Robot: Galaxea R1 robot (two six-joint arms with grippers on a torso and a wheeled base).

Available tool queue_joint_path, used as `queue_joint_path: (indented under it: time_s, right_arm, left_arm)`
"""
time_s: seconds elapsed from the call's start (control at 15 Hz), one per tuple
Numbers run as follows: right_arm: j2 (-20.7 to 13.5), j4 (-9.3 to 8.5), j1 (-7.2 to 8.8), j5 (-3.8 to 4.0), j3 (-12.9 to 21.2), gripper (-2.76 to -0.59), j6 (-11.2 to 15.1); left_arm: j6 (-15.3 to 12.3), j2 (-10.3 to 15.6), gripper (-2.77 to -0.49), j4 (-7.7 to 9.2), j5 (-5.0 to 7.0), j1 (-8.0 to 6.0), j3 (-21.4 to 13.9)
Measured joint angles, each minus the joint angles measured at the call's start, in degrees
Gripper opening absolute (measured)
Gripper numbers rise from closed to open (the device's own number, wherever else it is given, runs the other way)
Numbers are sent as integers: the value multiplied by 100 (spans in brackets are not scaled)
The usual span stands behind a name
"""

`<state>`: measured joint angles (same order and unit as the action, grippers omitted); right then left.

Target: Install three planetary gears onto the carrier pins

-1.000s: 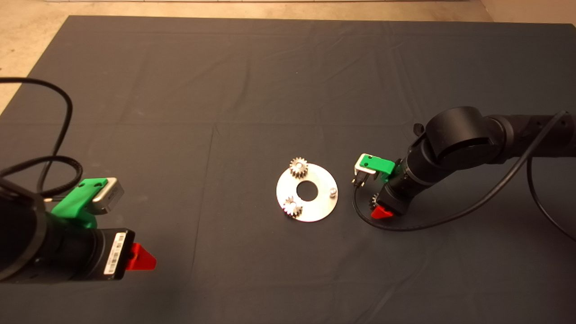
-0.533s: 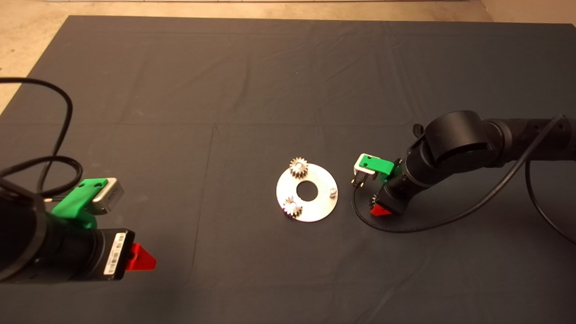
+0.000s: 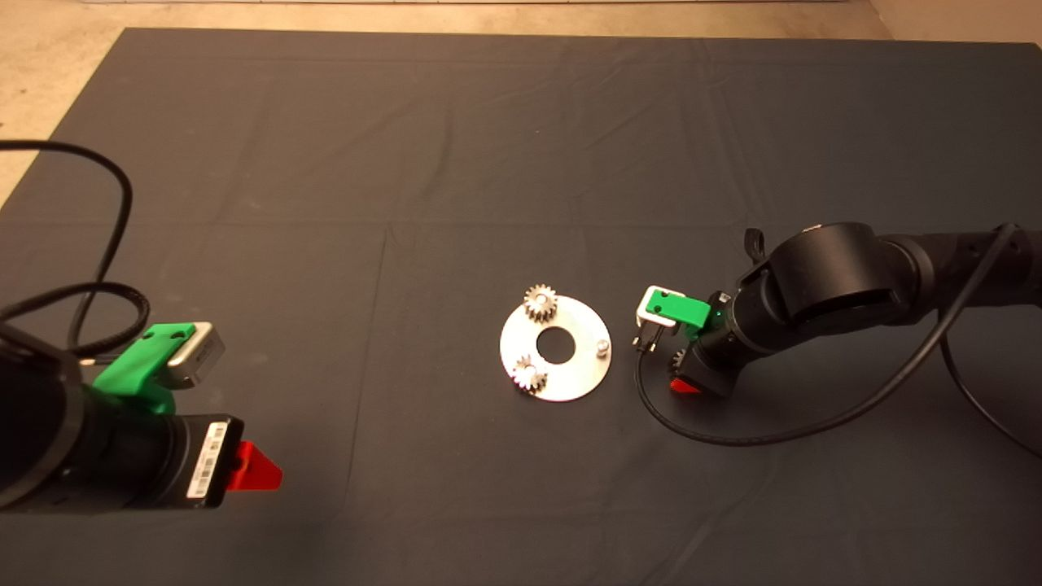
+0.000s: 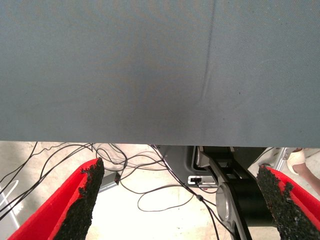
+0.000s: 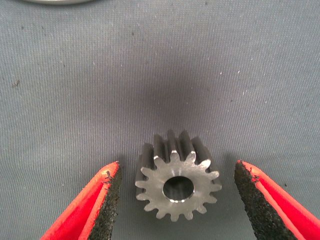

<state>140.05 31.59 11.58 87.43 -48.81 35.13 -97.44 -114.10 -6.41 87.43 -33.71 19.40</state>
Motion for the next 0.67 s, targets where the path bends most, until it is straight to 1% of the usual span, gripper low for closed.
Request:
queue_joint_path:
  time_s: [0.07,0.13,0.2,0.33,0.4,0.67]
  right_arm:
    - [1,0,-1,1,0,-169,0]
    - [0,0,-6,2,0,-180,1]
    - [0,7,-29,2,0,-184,2]
    - [0,19,-112,7,0,-184,6]
    - [-2,39,-142,22,0,-184,11]
    - [-2,38,-142,24,-77,-184,33]
  left_arm:
    - [0,2,-108,0,0,0,0]
    - [0,0,-108,0,0,0,0]
    - [1,0,-108,0,2,0,0]
    - [1,2,-108,2,0,0,0]
    - [1,2,-108,1,1,0,0]
    - [4,2,-108,2,0,0,0]
